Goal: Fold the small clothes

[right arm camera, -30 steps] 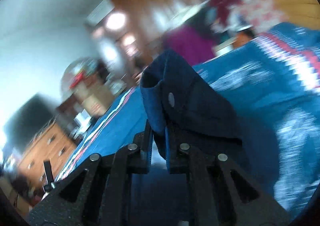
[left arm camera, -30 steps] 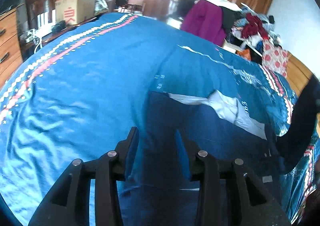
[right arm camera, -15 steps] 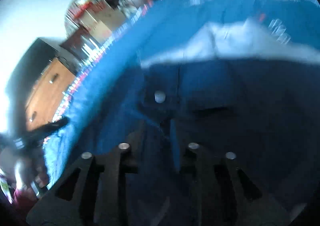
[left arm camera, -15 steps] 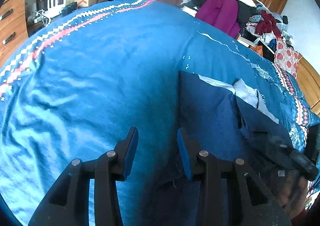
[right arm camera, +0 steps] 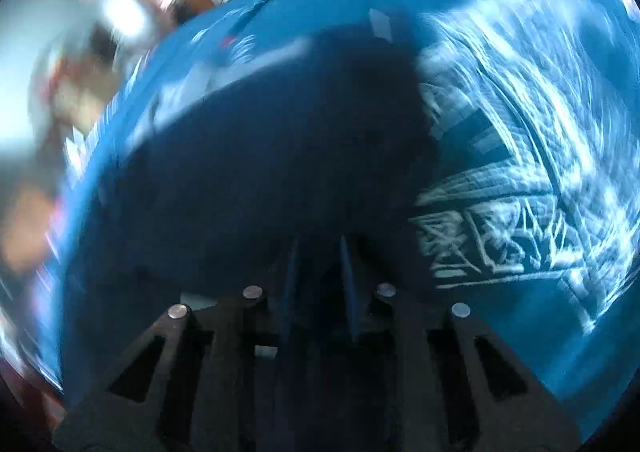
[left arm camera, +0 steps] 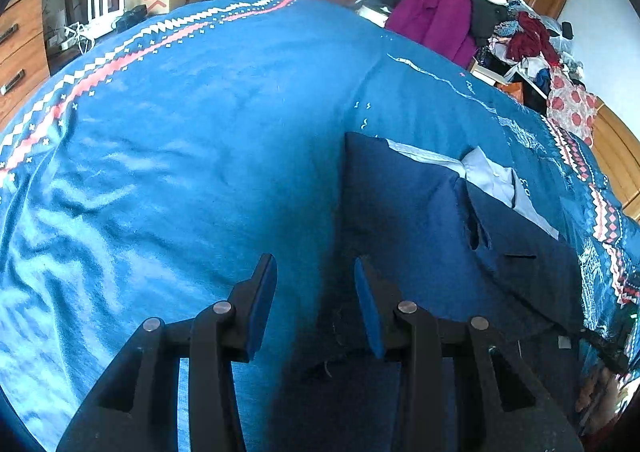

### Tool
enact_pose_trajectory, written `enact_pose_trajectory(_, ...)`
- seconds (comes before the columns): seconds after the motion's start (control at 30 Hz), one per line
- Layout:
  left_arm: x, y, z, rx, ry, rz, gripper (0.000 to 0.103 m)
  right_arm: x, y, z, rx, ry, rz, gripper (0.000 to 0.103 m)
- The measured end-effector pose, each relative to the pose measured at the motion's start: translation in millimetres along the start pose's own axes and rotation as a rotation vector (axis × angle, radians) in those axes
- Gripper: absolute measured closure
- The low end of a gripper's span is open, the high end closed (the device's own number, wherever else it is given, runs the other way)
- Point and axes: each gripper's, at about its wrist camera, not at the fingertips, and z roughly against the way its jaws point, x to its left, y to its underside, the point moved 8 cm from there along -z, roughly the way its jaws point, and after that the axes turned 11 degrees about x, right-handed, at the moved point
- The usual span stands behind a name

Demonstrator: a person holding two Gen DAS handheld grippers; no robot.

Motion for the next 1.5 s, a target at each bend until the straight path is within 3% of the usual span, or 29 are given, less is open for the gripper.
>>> enact_pose_trajectory(0.07, -0.8, -0.9, -0.8, 0.0, -0.009, -0.012, 0.061, 4.1, -7.1, 28.4, -0.061, -0.036, 0.003, 0.082)
enact_pose_trajectory(0.2, -9.4, -1.1, -7.1, 0.011, -0.008, -0.013, 0.061, -16.0, -44.4, 61.1, -0.197, -0.026, -0.015, 0.082)
enact_pose_trajectory(0.3, -18.9, -0.9, -7.8, 0.011, -0.002, -0.028, 0.061, -22.8, -72.3, 30.5, -0.169, -0.02, -0.027, 0.086)
enact_pose_trajectory(0.37, -21.5, -0.8, -7.9, 0.016, -0.004, -0.041, 0.061, -26.5, -80.7, -14.6, -0.037, -0.059, -0.023, 0.086)
enact_pose_trajectory(0.4, -21.1, -0.9, -7.0, 0.017, -0.01, -0.044, 0.061, -28.5, -76.1, -37.4, 0.037, -0.037, -0.004, 0.091)
enact_pose_trajectory(0.5, -12.2, -0.8, 1.1, 0.011, -0.029, -0.044, 0.061, -21.5, -77.4, -28.5, 0.012, 0.015, 0.041, 0.091)
enact_pose_trajectory(0.6, 0.6, 4.2, 12.7, 0.01, -0.061, -0.043, 0.061, -14.0, -71.6, 1.6, -0.087, -0.036, 0.047, 0.09)
enact_pose_trajectory(0.63, 3.6, 6.8, 17.1, 0.008, -0.068, -0.045, 0.061, -13.3, -63.3, -3.6, -0.072, -0.034, 0.052, 0.09)
enact_pose_trajectory(0.67, 7.3, 10.5, 23.8, 0.003, -0.078, -0.052, 0.061, -12.6, -49.3, -23.8, 0.022, -0.009, 0.078, 0.09)
enact_pose_trajectory(0.7, 11.4, 15.8, 32.3, 0.0, -0.096, -0.065, 0.061, -11.3, -40.1, -29.8, 0.042, 0.018, 0.111, 0.091)
enact_pose_trajectory(0.8, 17.9, 36.0, 64.4, -0.019, -0.112, -0.133, 0.061, -10.9, -26.5, 8.9, 0.044, 0.007, 0.072, 0.09)
enact_pose_trajectory(0.87, 22.1, 62.7, 91.2, -0.018, -0.076, -0.194, 0.052, -2.3, -4.1, 52.3, 0.002, -0.054, 0.106, 0.085)
enact_pose_trajectory(0.93, 28.3, 88.0, 105.1, 0.001, -0.053, -0.227, 0.048, 3.0, 41.7, 83.6, 0.03, -0.078, 0.14, 0.066)
enact_pose_trajectory(1.0, 35.9, 117.5, 112.8, 0.039, -0.032, -0.245, 0.048, 3.9, 99.6, 99.3, 0.096, -0.088, 0.139, 0.059)
enact_pose_trajectory(1.13, 44.0, 181.5, 124.2, 0.118, 0.026, -0.272, 0.048, 0.1, 191.3, 116.5, 0.188, -0.112, 0.072, 0.059)
enact_pose_trajectory(1.27, 50.3, 238.0, 132.0, 0.186, 0.088, -0.289, 0.048, -9.8, 256.8, 123.3, 0.245, -0.156, -0.003, 0.058)
enact_pose_trajectory(1.43, 60.9, 287.0, 130.4, 0.275, 0.138, -0.284, 0.048, -5.1, 294.7, 106.0, 0.32, -0.172, -0.033, 0.05)
enact_pose_trajectory(1.5, 64.3, 298.8, 131.8, 0.292, 0.168, -0.277, 0.048, -3.8, 297.0, 109.4, 0.297, -0.199, -0.057, 0.043)
